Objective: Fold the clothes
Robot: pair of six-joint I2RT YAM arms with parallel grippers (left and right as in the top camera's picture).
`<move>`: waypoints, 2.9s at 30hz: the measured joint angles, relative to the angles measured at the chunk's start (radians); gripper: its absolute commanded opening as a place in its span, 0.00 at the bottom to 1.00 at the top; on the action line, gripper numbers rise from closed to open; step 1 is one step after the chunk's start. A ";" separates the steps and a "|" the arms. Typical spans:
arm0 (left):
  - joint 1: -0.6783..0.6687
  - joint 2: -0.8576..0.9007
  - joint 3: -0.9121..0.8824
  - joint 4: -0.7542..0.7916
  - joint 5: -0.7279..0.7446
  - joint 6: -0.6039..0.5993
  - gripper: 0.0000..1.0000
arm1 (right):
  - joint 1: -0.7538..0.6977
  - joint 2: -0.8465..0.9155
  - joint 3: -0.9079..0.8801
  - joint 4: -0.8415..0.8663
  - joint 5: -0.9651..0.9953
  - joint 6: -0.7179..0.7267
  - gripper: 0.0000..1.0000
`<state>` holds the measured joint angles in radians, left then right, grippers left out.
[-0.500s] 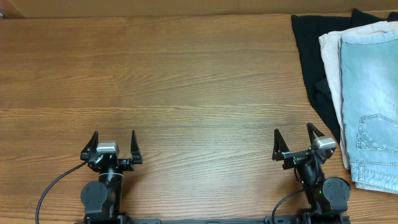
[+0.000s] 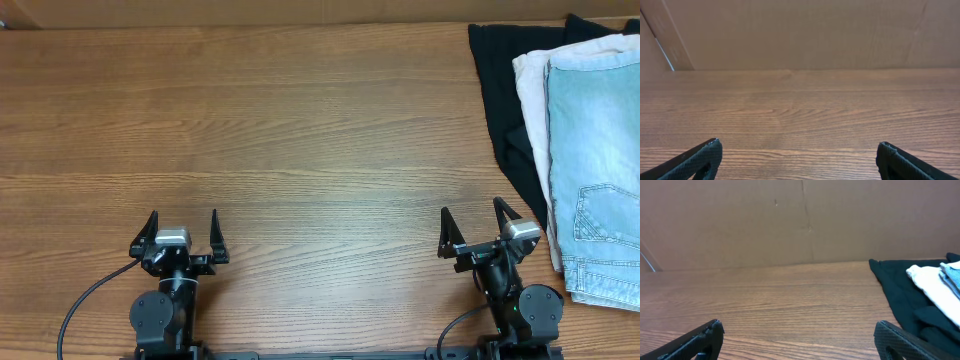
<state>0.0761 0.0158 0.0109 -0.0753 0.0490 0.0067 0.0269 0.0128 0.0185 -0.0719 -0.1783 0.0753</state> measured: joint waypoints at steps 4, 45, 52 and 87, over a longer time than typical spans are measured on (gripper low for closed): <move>0.000 0.000 0.000 0.000 0.000 0.000 1.00 | 0.000 0.000 0.000 0.000 0.000 0.000 1.00; 0.000 0.000 0.000 0.000 0.000 0.000 1.00 | 0.000 0.000 0.000 0.000 0.000 0.000 1.00; 0.000 0.000 0.000 0.000 0.000 0.000 1.00 | 0.000 0.000 0.000 0.000 0.000 0.000 1.00; 0.000 0.000 -0.002 0.099 0.010 0.000 1.00 | 0.000 0.000 0.000 0.108 0.002 -0.001 1.00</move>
<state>0.0761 0.0158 0.0090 0.0238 0.0589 0.0067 0.0269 0.0128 0.0185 0.0357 -0.1764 0.0746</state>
